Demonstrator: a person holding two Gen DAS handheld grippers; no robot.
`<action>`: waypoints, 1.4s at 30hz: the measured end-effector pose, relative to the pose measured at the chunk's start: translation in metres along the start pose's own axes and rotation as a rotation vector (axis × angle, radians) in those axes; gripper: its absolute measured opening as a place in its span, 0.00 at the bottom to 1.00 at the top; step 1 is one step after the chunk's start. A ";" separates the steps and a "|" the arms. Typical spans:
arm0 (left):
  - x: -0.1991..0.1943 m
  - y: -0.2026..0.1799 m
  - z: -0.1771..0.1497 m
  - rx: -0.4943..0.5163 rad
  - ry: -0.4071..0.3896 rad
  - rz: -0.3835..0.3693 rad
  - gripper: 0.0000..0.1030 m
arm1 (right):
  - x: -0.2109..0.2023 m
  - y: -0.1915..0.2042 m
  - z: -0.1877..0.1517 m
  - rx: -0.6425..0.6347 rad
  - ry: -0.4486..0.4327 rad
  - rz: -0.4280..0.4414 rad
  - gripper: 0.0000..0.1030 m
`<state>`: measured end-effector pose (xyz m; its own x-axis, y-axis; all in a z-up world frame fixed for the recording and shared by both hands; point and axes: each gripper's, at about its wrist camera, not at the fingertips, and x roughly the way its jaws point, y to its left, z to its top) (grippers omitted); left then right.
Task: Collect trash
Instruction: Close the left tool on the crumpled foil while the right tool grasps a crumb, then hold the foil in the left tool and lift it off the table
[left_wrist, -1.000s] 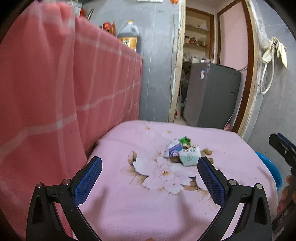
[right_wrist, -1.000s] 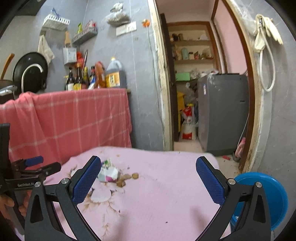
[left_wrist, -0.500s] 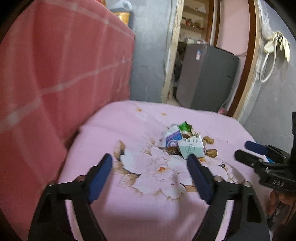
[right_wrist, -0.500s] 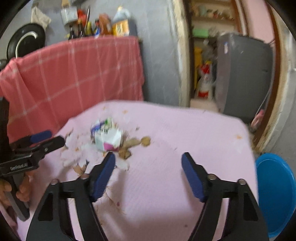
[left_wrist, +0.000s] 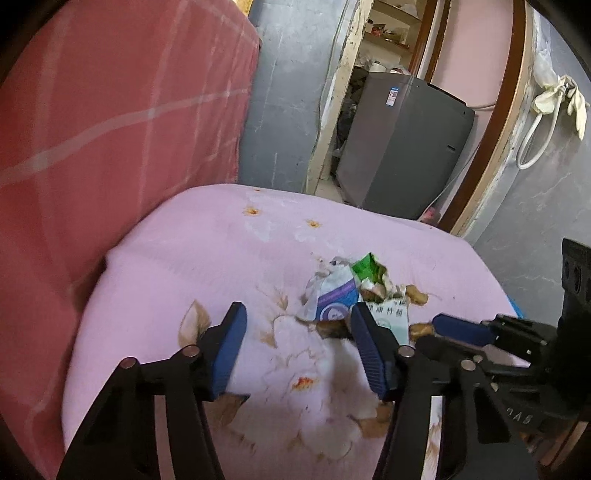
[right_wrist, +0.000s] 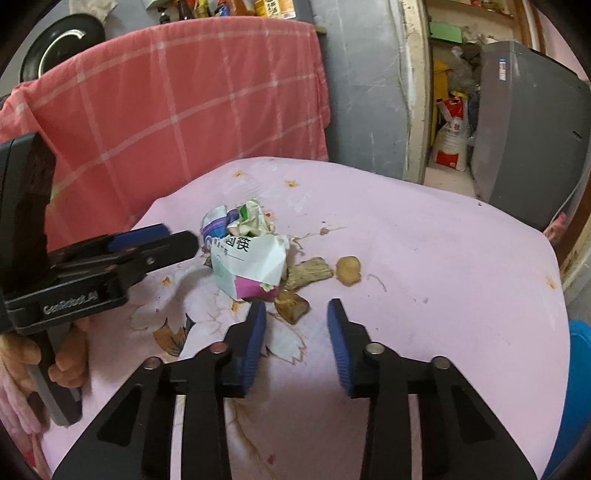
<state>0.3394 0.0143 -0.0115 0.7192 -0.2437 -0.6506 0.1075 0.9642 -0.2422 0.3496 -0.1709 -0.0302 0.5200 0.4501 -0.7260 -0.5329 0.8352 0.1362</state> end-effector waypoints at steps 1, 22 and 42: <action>0.003 0.001 0.004 -0.008 0.006 -0.019 0.45 | 0.001 0.000 0.000 0.001 0.002 0.006 0.24; 0.018 -0.006 0.011 -0.040 0.103 -0.124 0.07 | -0.008 0.001 -0.011 0.035 -0.057 -0.015 0.11; -0.038 -0.024 -0.026 -0.009 -0.002 -0.050 0.04 | -0.024 -0.002 -0.022 0.081 -0.091 0.004 0.08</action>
<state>0.2917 -0.0021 0.0006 0.7147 -0.2912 -0.6360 0.1371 0.9499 -0.2808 0.3234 -0.1908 -0.0282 0.5783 0.4770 -0.6618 -0.4809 0.8547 0.1958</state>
